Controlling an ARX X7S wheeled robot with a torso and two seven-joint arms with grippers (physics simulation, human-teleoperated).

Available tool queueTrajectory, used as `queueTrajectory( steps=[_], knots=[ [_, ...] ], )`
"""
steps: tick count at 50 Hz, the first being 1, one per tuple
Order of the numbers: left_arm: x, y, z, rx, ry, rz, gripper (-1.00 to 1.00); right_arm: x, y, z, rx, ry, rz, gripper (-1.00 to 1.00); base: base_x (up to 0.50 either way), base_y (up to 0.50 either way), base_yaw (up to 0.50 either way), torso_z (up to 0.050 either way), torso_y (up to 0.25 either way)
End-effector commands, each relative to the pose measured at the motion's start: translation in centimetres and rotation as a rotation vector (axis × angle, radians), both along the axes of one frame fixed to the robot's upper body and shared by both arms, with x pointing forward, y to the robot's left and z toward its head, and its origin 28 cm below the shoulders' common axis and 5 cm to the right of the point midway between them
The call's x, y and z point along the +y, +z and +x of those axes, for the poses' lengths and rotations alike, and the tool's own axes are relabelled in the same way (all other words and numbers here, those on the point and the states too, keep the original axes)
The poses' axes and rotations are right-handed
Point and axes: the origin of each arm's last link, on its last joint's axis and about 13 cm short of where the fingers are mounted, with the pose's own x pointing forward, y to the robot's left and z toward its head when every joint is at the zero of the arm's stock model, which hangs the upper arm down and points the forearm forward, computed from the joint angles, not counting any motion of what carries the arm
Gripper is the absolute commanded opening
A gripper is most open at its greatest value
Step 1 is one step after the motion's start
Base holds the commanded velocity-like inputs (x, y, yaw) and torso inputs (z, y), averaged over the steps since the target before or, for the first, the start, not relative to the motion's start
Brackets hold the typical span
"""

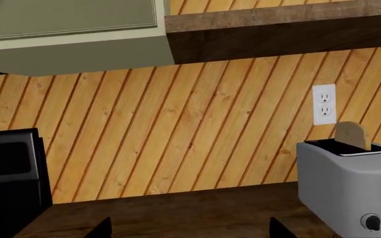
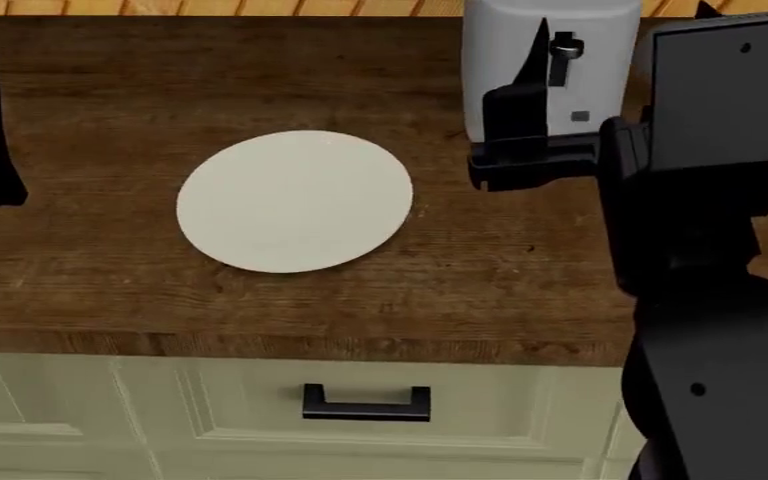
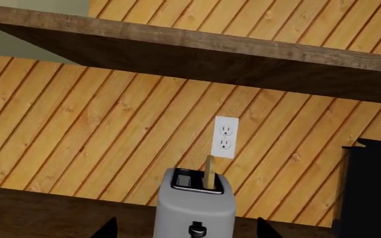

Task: Place the toasted item on a plate.

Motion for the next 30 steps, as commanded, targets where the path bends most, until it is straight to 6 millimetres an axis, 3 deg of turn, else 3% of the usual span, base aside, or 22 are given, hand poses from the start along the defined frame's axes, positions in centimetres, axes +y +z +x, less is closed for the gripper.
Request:
queueTrajectory(
  steps=[1,30],
  knots=[
    [0.03,-0.13,-0.03,0.0,-0.003,-0.002,1.0,0.05,0.39,-0.13,-0.009,-0.001,0.001,1.0,0.0,0.0,0.0,0.0,0.0],
    [0.0,0.06,-0.11,-0.004,-0.008,-0.004,1.0,0.2,0.74,-0.28,-0.012,0.0,-0.011,1.0,0.31,0.0,0.0,0.0,0.0]
  ],
)
